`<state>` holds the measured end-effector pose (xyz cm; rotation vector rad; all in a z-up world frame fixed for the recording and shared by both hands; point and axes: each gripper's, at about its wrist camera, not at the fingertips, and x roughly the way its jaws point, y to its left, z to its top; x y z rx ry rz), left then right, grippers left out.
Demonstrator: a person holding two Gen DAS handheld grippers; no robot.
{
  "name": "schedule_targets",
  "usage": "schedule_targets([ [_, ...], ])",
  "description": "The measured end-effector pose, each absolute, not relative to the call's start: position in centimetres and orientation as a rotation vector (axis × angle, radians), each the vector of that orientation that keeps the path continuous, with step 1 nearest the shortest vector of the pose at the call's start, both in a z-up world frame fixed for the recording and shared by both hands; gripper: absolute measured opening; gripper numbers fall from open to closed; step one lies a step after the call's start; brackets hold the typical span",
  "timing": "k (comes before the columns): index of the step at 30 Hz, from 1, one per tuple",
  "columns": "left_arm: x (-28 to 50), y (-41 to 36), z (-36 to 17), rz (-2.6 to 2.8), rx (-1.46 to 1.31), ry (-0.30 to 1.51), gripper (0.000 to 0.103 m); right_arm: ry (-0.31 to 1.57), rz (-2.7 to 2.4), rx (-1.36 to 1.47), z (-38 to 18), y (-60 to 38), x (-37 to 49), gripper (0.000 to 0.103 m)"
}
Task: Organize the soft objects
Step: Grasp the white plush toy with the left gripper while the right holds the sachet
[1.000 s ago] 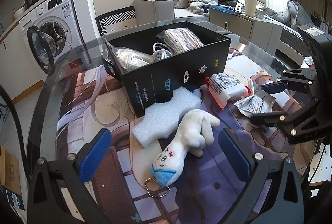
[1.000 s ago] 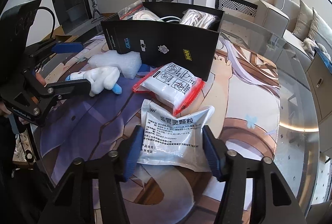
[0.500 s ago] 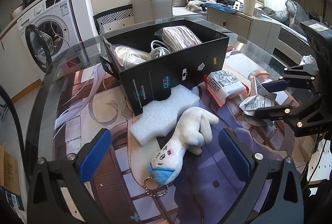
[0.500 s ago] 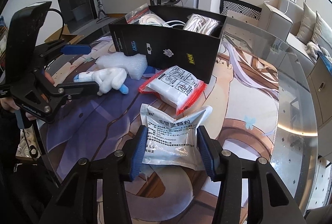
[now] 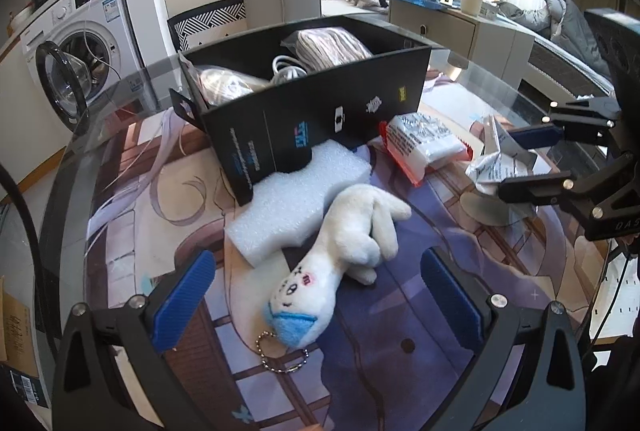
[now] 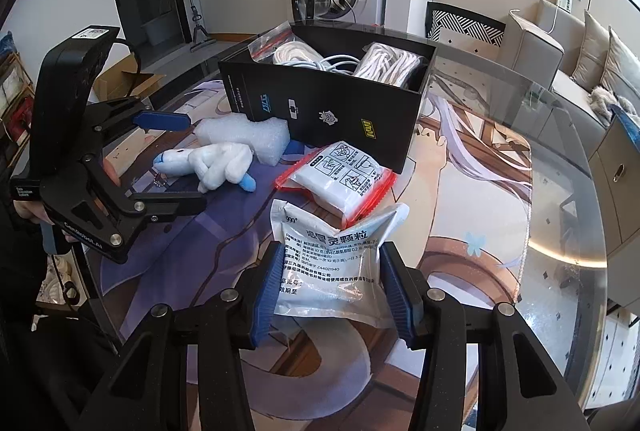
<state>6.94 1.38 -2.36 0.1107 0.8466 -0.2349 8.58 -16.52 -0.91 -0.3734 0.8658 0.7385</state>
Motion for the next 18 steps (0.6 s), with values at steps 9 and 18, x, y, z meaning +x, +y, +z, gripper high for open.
schedule_targets([
  [9,6.45,1.13,-2.41,-0.326,0.085,0.868,0.087,0.870,0.739,-0.376,-1.02,-16.45,8.59,0.049],
  [18,5.98,0.83,-2.36,-0.343,0.102,0.876,0.059,0.870,0.735,-0.373,-0.92,-16.57,8.64,0.049],
])
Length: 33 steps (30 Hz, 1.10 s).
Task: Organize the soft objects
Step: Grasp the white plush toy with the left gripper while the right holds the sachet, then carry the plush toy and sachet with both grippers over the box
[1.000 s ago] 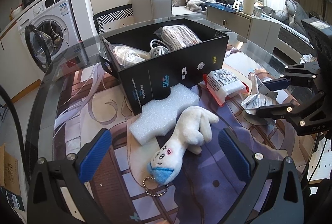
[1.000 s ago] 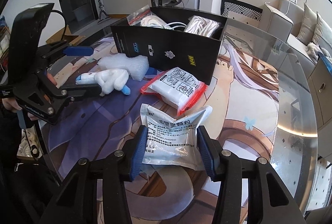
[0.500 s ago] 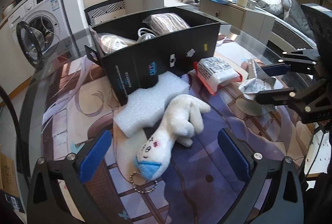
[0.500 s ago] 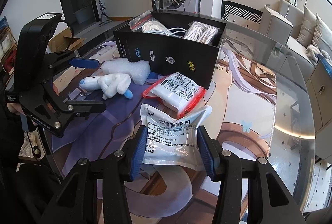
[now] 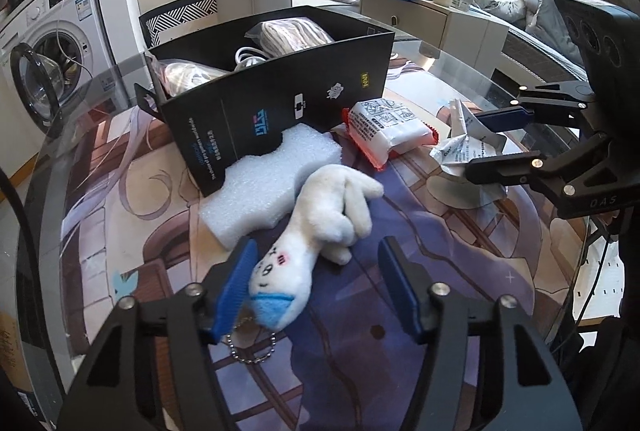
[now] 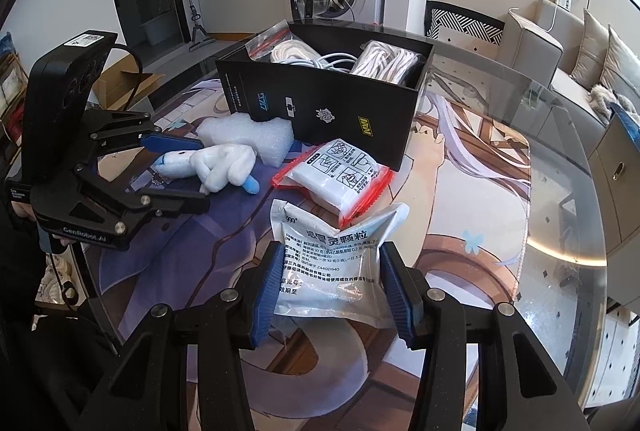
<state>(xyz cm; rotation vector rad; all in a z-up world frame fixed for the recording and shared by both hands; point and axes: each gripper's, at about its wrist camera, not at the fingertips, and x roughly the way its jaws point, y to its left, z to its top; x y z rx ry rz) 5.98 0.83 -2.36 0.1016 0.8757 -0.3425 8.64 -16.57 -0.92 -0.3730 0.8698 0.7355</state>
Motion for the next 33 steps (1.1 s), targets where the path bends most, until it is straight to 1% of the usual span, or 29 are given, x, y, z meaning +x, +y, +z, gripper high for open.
schedule_targets([
  [2,6.0,1.0,-2.4,-0.339,0.099,0.874,0.057,0.869,0.738,-0.373,-0.9,-16.5,8.6,0.049],
  [8,6.3,1.0,-2.7,-0.326,0.104,0.867,0.056,0.872,0.744,-0.378,-1.0,-16.4,8.5,0.049],
  [10,6.2,0.8,-2.7,-0.321,0.118,0.861,0.054,0.873,0.743,-0.378,-1.0,-16.4,8.5,0.049],
  [15,6.1,0.6,-2.6,-0.341,0.116,0.848,0.035,0.874,0.744,-0.379,-1.0,-16.4,8.5,0.049],
  [18,6.0,0.6,-2.4,-0.366,0.114,0.849,0.026,0.873,0.744,-0.378,-1.0,-16.5,8.5,0.049],
  [33,5.6,1.2,-0.2,-0.452,0.023,0.820,0.025,0.837,0.747,-0.356,0.2,-16.9,8.3,0.049],
])
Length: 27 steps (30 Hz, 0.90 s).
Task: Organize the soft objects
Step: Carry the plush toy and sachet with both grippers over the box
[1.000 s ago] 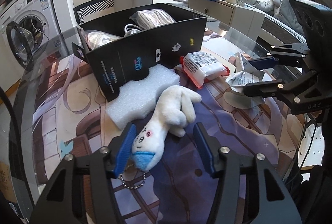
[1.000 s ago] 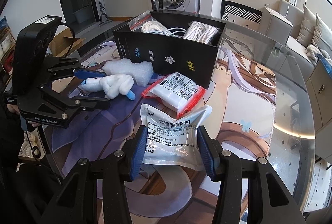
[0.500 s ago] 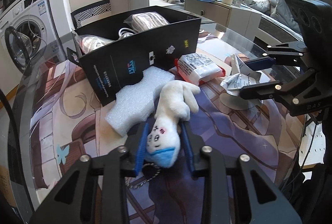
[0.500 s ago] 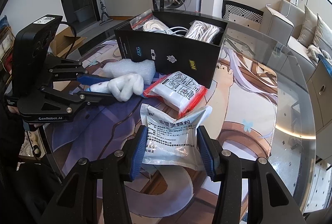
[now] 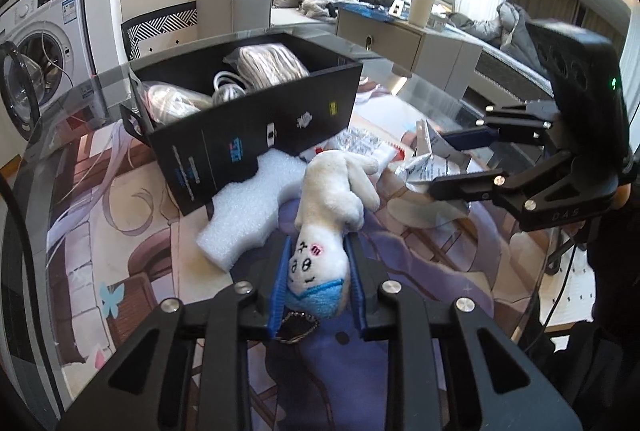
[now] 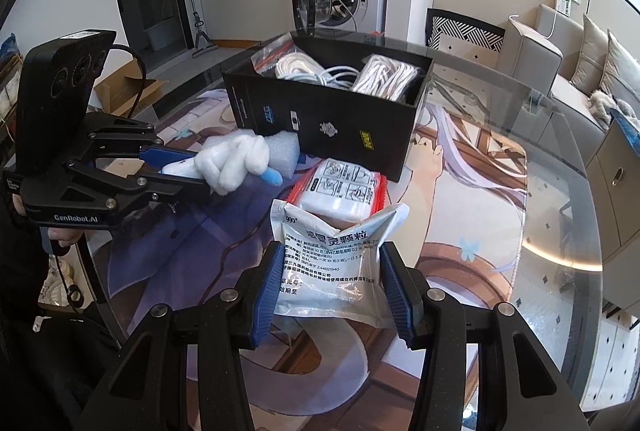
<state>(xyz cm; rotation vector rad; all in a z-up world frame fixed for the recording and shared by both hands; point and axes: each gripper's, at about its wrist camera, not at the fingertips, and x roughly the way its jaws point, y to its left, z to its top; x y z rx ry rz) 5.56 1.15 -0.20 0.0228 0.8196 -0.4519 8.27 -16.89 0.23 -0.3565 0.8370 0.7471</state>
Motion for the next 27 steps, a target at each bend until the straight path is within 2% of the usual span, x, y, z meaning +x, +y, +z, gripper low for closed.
schedule_targets([
  [27,7.6,4.7,4.9,-0.276,-0.092,0.627,0.025,0.660,0.720,-0.154,5.4,-15.8,10.6,0.049],
])
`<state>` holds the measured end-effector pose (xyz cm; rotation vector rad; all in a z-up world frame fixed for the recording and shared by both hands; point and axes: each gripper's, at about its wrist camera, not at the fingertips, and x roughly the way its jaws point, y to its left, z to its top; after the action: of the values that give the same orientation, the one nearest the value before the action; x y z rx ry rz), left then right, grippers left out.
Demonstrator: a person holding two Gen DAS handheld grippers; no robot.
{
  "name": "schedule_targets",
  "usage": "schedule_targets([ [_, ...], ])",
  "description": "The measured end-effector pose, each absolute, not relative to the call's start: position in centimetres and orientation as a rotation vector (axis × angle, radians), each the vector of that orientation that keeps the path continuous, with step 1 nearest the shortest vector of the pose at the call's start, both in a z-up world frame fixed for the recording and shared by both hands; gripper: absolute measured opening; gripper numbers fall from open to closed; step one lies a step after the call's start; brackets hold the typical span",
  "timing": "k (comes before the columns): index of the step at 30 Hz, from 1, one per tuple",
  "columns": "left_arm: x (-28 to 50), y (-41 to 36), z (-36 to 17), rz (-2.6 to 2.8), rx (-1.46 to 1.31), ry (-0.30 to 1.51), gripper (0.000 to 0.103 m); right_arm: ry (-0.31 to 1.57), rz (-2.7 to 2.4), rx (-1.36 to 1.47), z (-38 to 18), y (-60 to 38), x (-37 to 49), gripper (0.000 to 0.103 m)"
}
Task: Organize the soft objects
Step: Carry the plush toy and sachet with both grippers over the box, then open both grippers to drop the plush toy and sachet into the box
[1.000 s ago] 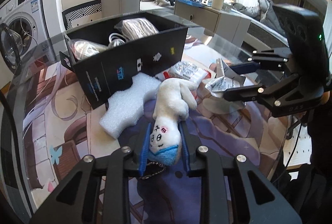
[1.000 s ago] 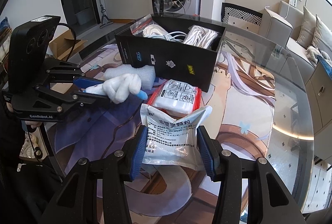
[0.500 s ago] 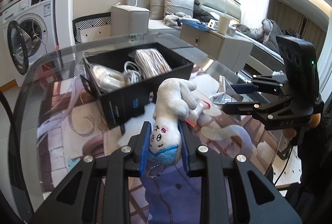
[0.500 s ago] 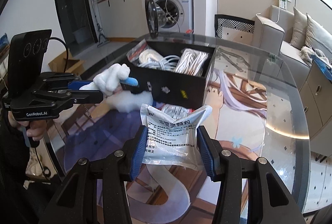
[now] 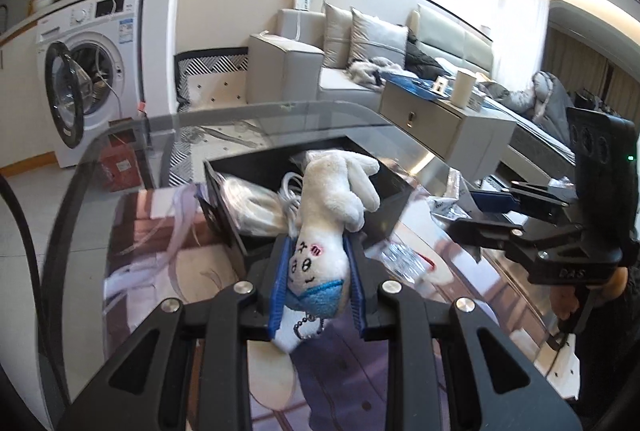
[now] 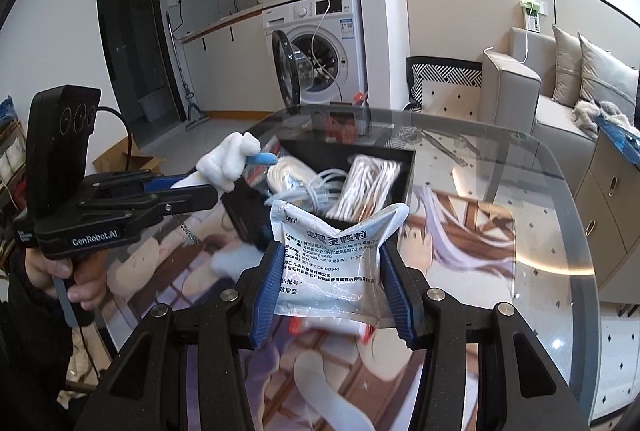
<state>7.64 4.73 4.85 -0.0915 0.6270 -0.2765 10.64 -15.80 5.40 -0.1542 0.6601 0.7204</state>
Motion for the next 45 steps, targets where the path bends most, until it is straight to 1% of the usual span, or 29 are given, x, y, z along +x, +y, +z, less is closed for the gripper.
schedule_targets([
  [13,11.5,5.5,4.3,-0.181,-0.125,0.618,0.025,0.646,0.722,-0.047,6.2,-14.1,14.4,0.049],
  [21,14.0,5.4,3.9,-0.160,-0.122,0.637,0.025,0.650,0.717,-0.050,5.9,-12.6,16.5,0.049],
  [45,17.6,3.9,1.7,-0.109,-0.014,0.687,0.025,0.690,0.677,-0.232,2.5,-8.3,20.3,0.049],
])
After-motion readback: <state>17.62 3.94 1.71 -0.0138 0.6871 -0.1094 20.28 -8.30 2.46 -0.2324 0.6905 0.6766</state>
